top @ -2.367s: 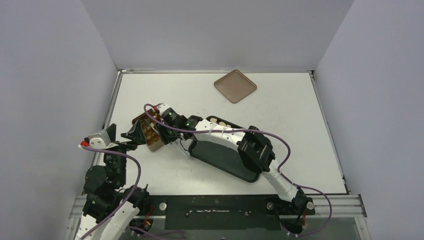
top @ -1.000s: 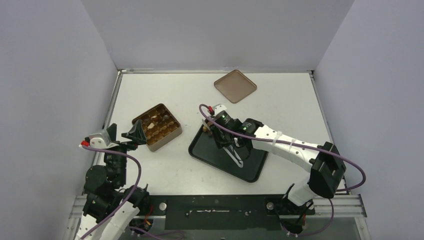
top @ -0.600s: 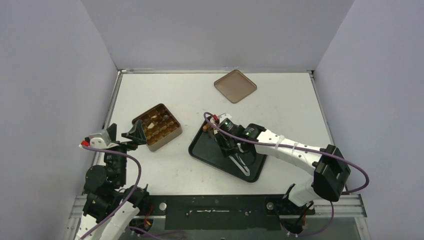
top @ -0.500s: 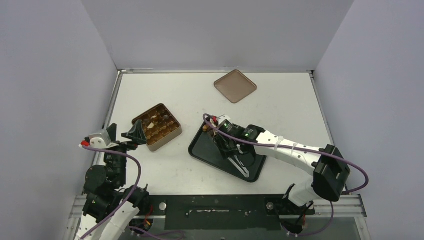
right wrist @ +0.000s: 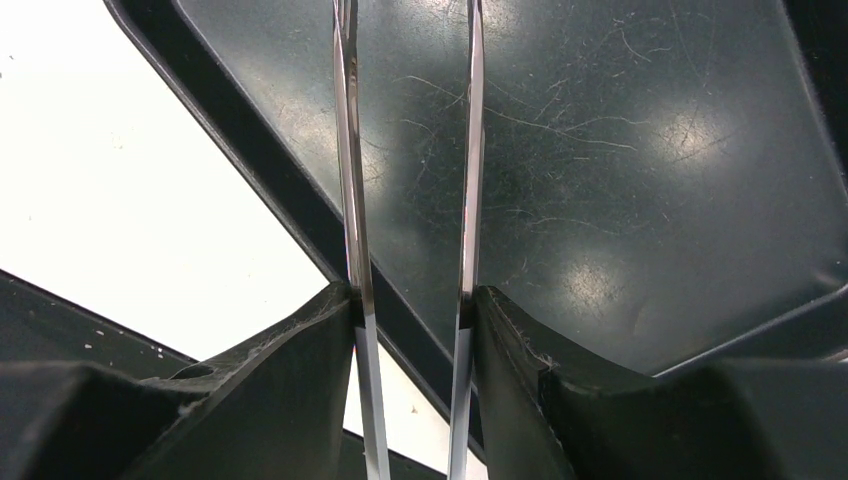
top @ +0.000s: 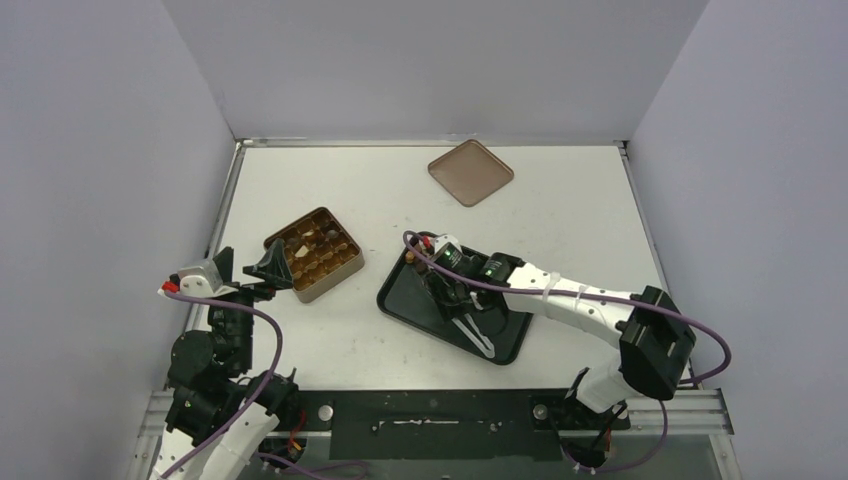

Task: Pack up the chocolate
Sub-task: Pick up the fake chocolate from the plate.

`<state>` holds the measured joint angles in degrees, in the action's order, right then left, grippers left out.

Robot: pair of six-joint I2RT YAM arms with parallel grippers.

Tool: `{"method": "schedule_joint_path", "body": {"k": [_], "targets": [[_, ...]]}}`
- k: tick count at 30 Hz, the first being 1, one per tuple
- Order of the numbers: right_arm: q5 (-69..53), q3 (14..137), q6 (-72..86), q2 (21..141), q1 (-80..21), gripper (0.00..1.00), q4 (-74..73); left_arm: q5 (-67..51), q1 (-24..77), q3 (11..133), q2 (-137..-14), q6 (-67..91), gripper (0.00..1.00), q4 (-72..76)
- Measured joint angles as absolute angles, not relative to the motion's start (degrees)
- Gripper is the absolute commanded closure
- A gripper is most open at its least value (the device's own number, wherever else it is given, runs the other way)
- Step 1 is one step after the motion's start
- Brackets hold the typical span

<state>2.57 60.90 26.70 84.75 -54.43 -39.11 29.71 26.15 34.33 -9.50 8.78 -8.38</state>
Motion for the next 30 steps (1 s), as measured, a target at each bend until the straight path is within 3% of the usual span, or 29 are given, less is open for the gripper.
{"method": "schedule_joint_path", "body": {"k": [30], "targets": [[4.3,61.6,27.9,91.1,-53.2,0.55,-36.7,29.7,26.2,34.3,-9.5,8.8,0.03,-8.4]]}}
